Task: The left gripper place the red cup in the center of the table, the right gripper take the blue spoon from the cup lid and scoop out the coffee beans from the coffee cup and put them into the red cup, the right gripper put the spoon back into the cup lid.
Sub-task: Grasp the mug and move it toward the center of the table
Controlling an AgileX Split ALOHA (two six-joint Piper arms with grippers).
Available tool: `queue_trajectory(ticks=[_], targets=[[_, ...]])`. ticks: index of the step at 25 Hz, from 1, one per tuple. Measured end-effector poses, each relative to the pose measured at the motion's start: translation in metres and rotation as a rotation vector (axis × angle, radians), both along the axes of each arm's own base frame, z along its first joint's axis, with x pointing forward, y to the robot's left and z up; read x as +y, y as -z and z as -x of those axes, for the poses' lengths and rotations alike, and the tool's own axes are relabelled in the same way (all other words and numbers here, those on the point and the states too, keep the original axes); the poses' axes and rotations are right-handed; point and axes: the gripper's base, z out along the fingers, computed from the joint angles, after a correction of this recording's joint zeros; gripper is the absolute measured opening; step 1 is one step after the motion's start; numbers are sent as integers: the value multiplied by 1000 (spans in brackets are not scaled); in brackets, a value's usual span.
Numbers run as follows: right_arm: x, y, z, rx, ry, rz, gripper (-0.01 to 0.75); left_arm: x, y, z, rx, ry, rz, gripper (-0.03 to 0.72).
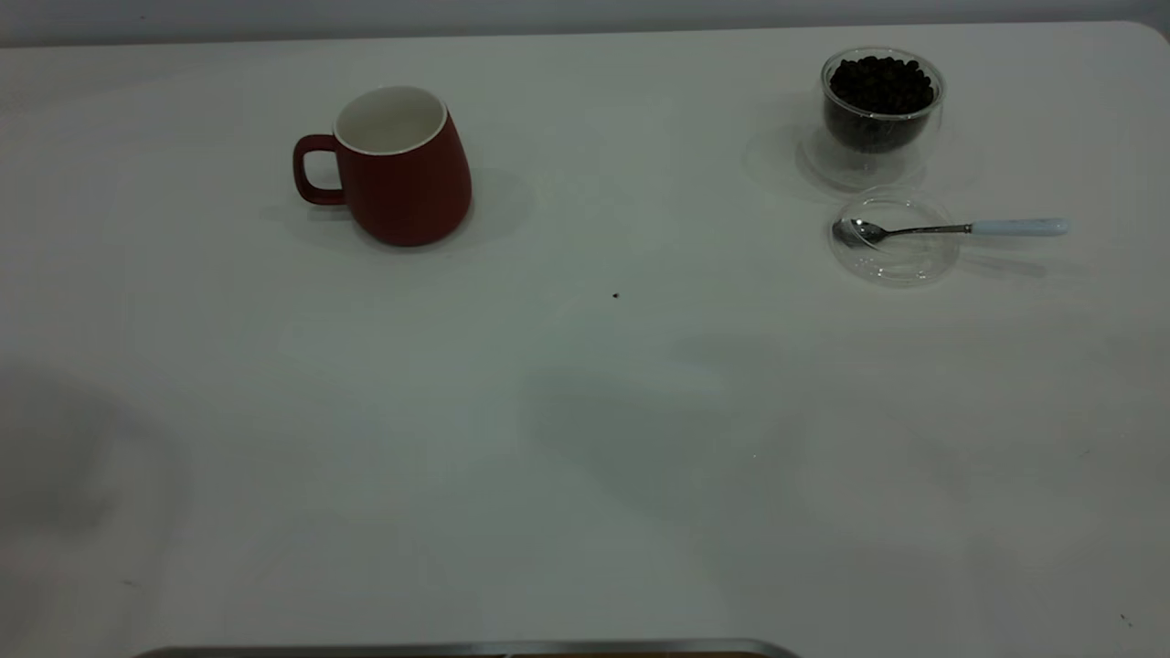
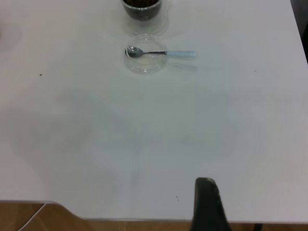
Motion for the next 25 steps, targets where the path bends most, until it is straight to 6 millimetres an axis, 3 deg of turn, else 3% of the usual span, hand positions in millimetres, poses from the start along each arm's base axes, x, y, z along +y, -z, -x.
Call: queue_trajectory(ticks=[5, 11, 17, 25], targets=[[0, 0, 0, 0, 0, 0, 548, -6, 29, -64, 104, 178, -78, 587], [0, 0, 0, 0, 0, 0, 548, -32, 73, -114, 221, 421, -175, 587], [0, 0, 0, 0, 0, 0, 548, -66, 132, -143, 373, 578, -333, 587], [0, 0, 0, 0, 0, 0, 548, -92, 202, -167, 467, 695, -500, 587]])
